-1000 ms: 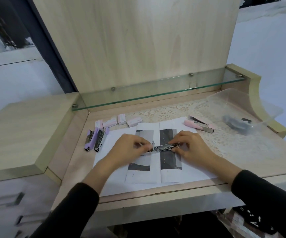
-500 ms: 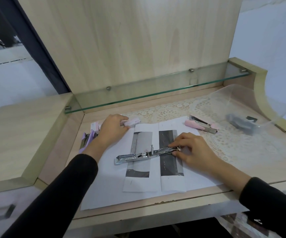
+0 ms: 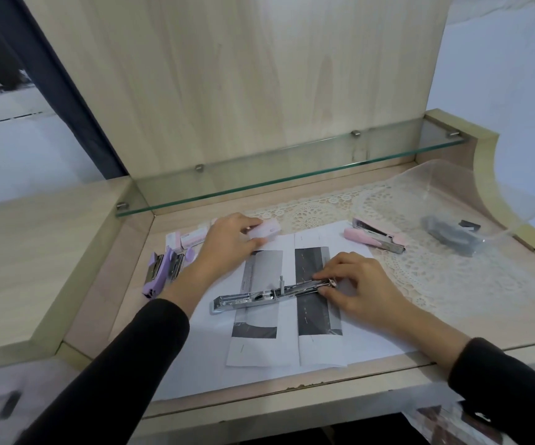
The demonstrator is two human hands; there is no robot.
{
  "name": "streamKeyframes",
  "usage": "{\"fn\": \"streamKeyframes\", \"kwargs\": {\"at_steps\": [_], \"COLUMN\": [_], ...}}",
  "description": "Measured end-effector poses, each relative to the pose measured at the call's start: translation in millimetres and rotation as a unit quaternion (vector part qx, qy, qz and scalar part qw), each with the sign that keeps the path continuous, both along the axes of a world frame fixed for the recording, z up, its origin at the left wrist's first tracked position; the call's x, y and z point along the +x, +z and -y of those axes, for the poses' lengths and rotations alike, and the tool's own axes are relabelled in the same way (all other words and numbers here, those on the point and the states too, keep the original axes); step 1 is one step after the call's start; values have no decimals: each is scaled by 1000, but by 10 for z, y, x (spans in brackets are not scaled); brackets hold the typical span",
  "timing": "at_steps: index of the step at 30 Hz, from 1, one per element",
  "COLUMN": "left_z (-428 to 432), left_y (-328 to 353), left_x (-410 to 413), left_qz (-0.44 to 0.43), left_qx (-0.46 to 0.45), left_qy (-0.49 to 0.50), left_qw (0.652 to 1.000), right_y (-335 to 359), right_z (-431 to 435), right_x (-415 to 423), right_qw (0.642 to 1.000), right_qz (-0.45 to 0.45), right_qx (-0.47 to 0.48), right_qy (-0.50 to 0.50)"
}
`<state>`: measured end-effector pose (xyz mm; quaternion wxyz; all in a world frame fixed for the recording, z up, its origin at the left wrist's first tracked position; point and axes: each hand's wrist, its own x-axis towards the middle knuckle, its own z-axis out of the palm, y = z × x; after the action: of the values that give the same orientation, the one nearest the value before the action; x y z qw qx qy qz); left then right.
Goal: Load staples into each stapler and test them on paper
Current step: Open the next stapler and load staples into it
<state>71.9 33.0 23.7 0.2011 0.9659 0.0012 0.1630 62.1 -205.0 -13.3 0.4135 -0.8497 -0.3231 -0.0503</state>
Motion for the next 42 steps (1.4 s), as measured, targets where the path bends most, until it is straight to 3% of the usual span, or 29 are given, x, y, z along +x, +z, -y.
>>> {"fn": "streamKeyframes", "kwargs": {"at_steps": [5, 11, 20, 42], "left_z": [208, 283, 351, 346], "left_y": [-87, -161, -140, -103], "left_x": [-215, -322, -374, -454], "left_qz": [-41, -35, -33, -38], "left_qx": [-32, -88, -103, -59], "left_qy": [-69, -69, -37, -35], "left_qw": [996, 993, 993, 997], "right_y": [11, 114, 286, 323], "right_z": [5, -22, -255, -280], "right_x": [-1, 123, 245, 258], "right_qw": [1000, 990, 992, 992], "right_qz": [-17, -126, -68, -44], "right_qx": [13, 43, -93, -119], "right_qy": [-8, -55, -44, -9]}}
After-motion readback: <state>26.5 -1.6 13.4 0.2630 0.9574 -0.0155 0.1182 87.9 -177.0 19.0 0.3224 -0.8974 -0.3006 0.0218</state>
